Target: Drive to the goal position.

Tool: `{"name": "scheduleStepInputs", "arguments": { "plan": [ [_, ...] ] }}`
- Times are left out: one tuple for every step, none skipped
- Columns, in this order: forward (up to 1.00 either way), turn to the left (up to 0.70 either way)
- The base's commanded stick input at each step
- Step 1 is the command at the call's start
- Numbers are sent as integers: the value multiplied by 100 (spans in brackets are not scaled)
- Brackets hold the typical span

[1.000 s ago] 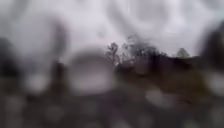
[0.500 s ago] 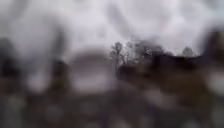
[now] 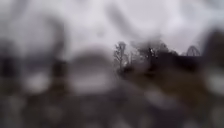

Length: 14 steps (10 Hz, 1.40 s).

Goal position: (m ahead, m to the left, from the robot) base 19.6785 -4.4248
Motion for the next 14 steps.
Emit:
{"name": "scheduleStepInputs", "arguments": {
  "plan": [
    [85, 34],
    [85, 34],
    [85, 9],
    [85, 0],
    [85, 0],
    [85, 0],
    [85, 0],
    [85, 0],
    [85, 0],
    [85, 0],
    [85, 0],
    [85, 0],
    [85, 0],
    [85, 0]
  ]
}}
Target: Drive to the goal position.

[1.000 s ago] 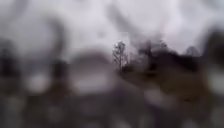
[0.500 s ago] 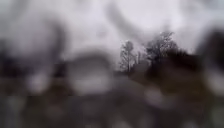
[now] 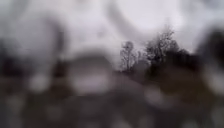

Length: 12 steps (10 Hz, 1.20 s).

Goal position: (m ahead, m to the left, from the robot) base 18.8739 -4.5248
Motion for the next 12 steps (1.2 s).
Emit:
{"name": "scheduleStepInputs", "arguments": {
  "plan": [
    [85, 0],
    [85, 0],
    [85, 0],
    [85, 0],
    [85, 0],
    [85, 0],
    [85, 0],
    [85, 0],
    [85, 0],
    [85, 0],
    [85, 0],
    [85, 0]
  ]
}}
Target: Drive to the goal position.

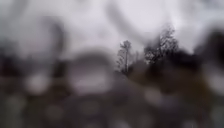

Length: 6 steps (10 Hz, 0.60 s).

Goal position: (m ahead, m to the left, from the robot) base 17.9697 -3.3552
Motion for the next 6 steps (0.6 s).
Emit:
{"name": "scheduleStepInputs", "arguments": {
  "plan": [
    [85, 0],
    [85, 0],
    [85, 0],
    [85, 0],
    [85, 0],
    [85, 0]
  ]
}}
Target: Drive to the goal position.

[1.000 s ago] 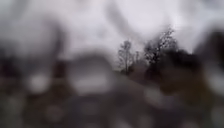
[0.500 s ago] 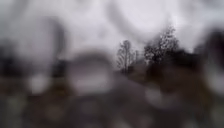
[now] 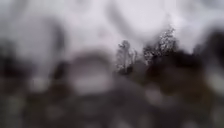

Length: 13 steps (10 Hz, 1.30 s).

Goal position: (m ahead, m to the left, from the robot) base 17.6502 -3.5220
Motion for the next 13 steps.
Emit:
{"name": "scheduleStepInputs", "arguments": {
  "plan": [
    [85, 0],
    [85, 0],
    [85, 0],
    [85, 0],
    [85, 0],
    [85, 0],
    [85, 0],
    [85, 0],
    [85, 0],
    [85, 0],
    [85, 0],
    [85, 0],
    [85, 0]
  ]
}}
